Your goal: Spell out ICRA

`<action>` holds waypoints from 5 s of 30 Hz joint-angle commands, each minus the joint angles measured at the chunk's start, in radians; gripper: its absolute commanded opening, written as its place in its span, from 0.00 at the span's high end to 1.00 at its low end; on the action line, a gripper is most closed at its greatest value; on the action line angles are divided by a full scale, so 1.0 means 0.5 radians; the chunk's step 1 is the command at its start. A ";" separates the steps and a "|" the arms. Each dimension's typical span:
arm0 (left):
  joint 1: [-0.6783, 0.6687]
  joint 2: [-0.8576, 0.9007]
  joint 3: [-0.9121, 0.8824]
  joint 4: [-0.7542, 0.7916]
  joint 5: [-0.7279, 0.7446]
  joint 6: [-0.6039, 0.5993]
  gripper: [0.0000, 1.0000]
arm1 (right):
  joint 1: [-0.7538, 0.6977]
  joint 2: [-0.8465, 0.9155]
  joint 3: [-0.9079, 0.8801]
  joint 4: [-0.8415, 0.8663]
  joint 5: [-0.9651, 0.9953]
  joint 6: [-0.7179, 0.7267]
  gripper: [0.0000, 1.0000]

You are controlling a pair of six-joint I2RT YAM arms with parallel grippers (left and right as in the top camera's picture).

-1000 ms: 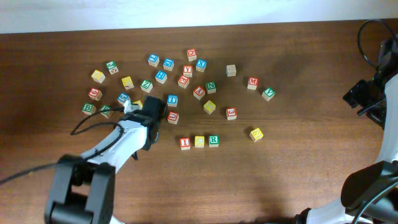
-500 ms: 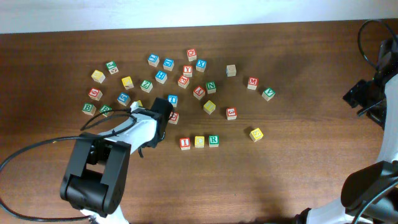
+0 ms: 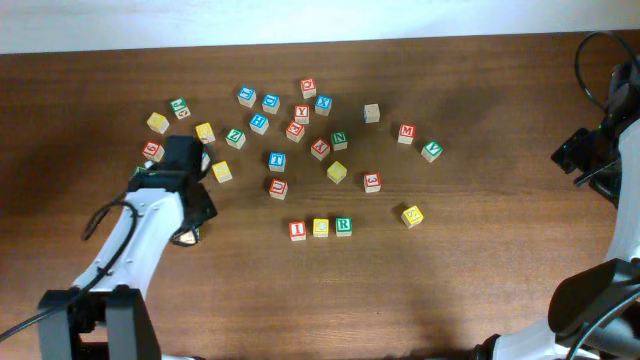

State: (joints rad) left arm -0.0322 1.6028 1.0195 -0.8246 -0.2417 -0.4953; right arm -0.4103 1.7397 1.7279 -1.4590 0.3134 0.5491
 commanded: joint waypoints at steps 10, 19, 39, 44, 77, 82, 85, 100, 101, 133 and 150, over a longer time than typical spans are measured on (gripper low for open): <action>0.126 0.016 -0.181 0.155 0.299 0.217 1.00 | -0.005 -0.021 0.019 0.000 0.008 0.011 0.02; 0.254 0.016 -0.182 0.150 0.411 0.412 1.00 | -0.005 -0.021 0.019 0.000 0.008 0.011 0.02; 0.253 0.018 -0.310 0.267 0.509 0.465 1.00 | -0.005 -0.021 0.019 0.001 0.008 0.012 0.02; 0.253 0.018 -0.310 0.272 0.629 0.465 1.00 | -0.005 -0.021 0.019 0.000 0.008 0.012 0.02; 0.323 0.227 -0.034 -0.027 0.476 0.600 0.39 | -0.005 -0.021 0.019 0.000 0.009 0.011 0.02; 0.323 0.265 -0.034 -0.018 0.770 0.492 0.61 | -0.005 -0.021 0.019 0.001 0.008 0.011 0.02; 0.323 0.265 -0.034 0.005 0.951 0.341 0.60 | -0.005 -0.021 0.019 0.000 0.008 0.011 0.02; 0.321 0.042 0.298 -0.281 1.166 0.582 0.61 | -0.005 -0.020 0.019 0.000 0.008 0.011 0.02; 0.327 -0.042 0.354 -0.314 1.025 0.548 0.53 | -0.005 -0.021 0.019 0.000 0.008 0.011 0.02; 0.250 0.311 -0.071 0.252 1.080 0.021 1.00 | -0.005 -0.021 0.019 0.000 0.008 0.011 0.02; 0.032 0.041 0.076 -0.027 1.116 0.067 1.00 | -0.005 -0.021 0.019 0.000 0.008 0.012 0.02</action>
State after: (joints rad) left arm -0.0479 1.7309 1.0233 -0.8104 0.3672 -0.4759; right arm -0.4103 1.7401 1.7279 -1.4586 0.3134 0.5495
